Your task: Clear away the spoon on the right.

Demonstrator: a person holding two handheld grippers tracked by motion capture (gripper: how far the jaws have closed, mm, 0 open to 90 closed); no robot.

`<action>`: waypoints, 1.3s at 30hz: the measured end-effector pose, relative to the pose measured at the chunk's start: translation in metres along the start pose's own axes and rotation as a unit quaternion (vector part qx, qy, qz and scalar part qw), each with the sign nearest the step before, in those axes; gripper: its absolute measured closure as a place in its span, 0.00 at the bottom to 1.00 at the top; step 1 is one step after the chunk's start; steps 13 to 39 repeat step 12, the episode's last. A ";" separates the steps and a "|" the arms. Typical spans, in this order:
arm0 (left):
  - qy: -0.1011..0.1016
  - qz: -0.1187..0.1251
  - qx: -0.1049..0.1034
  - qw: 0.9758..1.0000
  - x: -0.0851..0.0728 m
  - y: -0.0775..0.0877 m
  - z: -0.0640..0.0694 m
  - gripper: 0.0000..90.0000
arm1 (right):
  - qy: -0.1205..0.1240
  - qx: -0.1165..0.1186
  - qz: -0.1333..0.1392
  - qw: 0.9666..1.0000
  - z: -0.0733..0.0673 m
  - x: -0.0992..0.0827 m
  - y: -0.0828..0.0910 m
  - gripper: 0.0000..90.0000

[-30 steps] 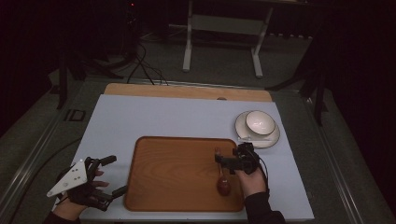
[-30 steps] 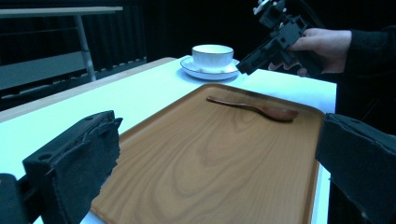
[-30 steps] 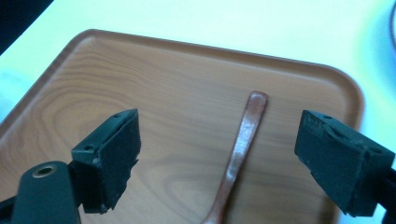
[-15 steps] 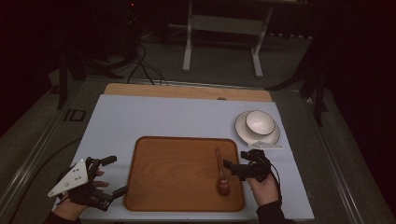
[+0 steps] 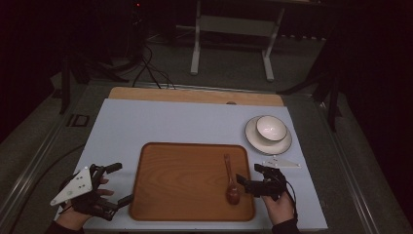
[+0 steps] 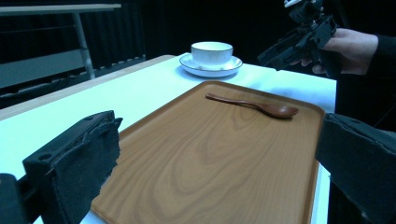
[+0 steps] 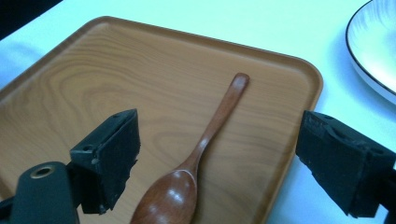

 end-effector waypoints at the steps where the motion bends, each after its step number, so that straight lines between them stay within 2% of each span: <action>1: 0.000 -0.001 0.000 1.000 0.000 0.000 0.000 0.00 | 0.006 -0.004 0.002 1.000 0.001 0.000 0.000 0.15; 9: 0.000 -0.001 -0.002 1.000 -0.001 0.000 0.001 0.00 | 0.031 -0.024 0.025 0.999 0.008 0.007 0.009 0.15; 39: -0.001 -0.001 -0.003 1.000 0.000 0.000 0.001 0.00 | 0.032 -0.022 0.022 0.999 0.007 0.006 0.008 0.15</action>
Point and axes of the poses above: each handheld gripper's, and its own axes: y roughly backward along the jaws, x roughly out of its top, z roughly to its right, the point moved 10 cm from there along -y, roughly forward along the jaws, and after that the axes turned 8 degrees about x, right-handed, at the moved point
